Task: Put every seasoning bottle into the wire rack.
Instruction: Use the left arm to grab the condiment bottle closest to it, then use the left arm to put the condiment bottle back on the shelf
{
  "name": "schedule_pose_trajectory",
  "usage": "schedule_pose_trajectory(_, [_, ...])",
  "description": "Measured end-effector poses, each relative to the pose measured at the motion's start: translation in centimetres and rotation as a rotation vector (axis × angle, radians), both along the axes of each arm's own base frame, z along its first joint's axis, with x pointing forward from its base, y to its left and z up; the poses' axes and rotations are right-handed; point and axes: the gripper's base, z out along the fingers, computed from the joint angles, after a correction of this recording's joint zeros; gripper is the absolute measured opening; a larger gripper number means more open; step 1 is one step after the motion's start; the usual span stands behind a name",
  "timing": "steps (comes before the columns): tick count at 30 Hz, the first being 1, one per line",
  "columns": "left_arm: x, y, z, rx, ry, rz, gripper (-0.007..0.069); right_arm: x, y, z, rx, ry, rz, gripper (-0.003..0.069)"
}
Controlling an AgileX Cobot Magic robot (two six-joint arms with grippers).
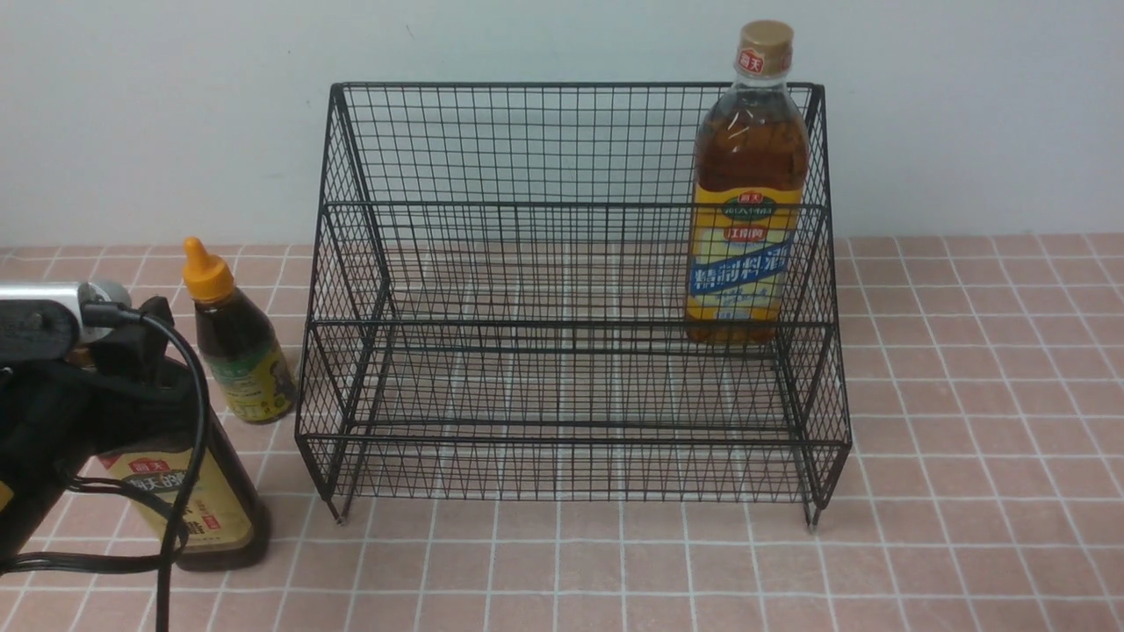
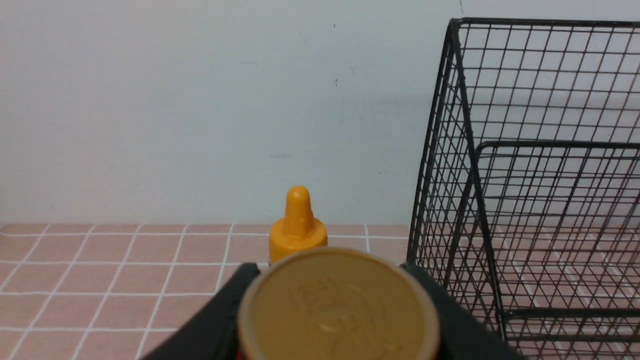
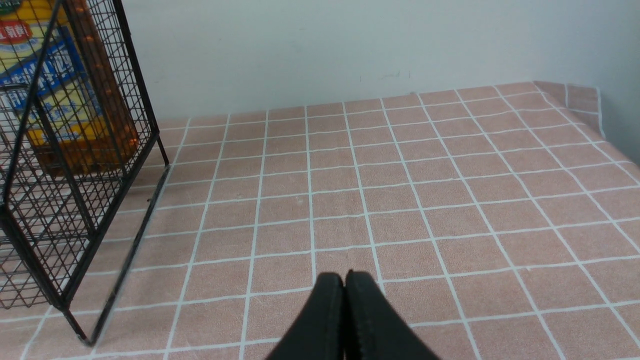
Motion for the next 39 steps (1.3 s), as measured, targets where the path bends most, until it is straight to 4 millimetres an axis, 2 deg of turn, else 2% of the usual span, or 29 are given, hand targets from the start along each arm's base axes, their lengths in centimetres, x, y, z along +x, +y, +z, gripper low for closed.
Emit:
schedule_pose_trajectory(4, [-0.5,0.0,2.5,-0.001,-0.045,-0.003,0.0304,0.0,0.0,0.0,0.000,0.000,0.000,-0.0015])
schedule_pose_trajectory(10, [-0.1,-0.1,9.9,-0.019,-0.157,-0.010,0.0304,0.0,0.0,0.0,0.000,0.000,0.000,-0.0015])
schedule_pose_trajectory(11, [0.0,-0.3,11.6,-0.028,-0.181,-0.016,0.0304,0.0,0.0,0.0,0.000,0.000,0.000,-0.0015])
schedule_pose_trajectory(15, [0.5,-1.3,15.7,-0.036,-0.214,-0.062,0.0304,0.0,0.0,0.0,0.000,0.000,0.000,-0.0015])
schedule_pose_trajectory(18, [1.8,-3.2,18.5,-0.049,-0.252,-0.139,0.0304,0.0,0.0,0.0,0.000,0.000,0.000,-0.0015])
schedule_pose_trajectory(23, [4.5,-6.3,18.7,-0.056,-0.210,-0.235,0.0304,0.0,0.0,0.0,0.000,0.000,0.000,-0.0015])
schedule_pose_trajectory(24, [5.5,-7.6,18.4,-0.057,-0.185,-0.270,0.0304,0.0,0.0,0.0,0.000,0.000,0.000,-0.0015])
schedule_pose_trajectory(26, [6.4,-8.5,17.8,-0.053,-0.158,-0.292,0.0304,0.0,0.0,0.0,0.000,0.000,0.000,-0.0015])
schedule_pose_trajectory(28, [8.4,-10.1,16.7,-0.034,-0.105,-0.317,0.0304,0.0,0.0,0.0,0.000,0.000,0.000,-0.0015])
schedule_pose_trajectory(33, [11.0,-11.2,15.2,-0.002,-0.038,-0.318,0.0304,0.0,0.0,0.0,0.000,0.000,0.000,-0.0015])
schedule_pose_trajectory(39, [11.4,-11.3,15.1,0.002,-0.031,-0.316,0.0304,0.0,0.0,0.0,0.001,0.000,0.000,-0.0015])
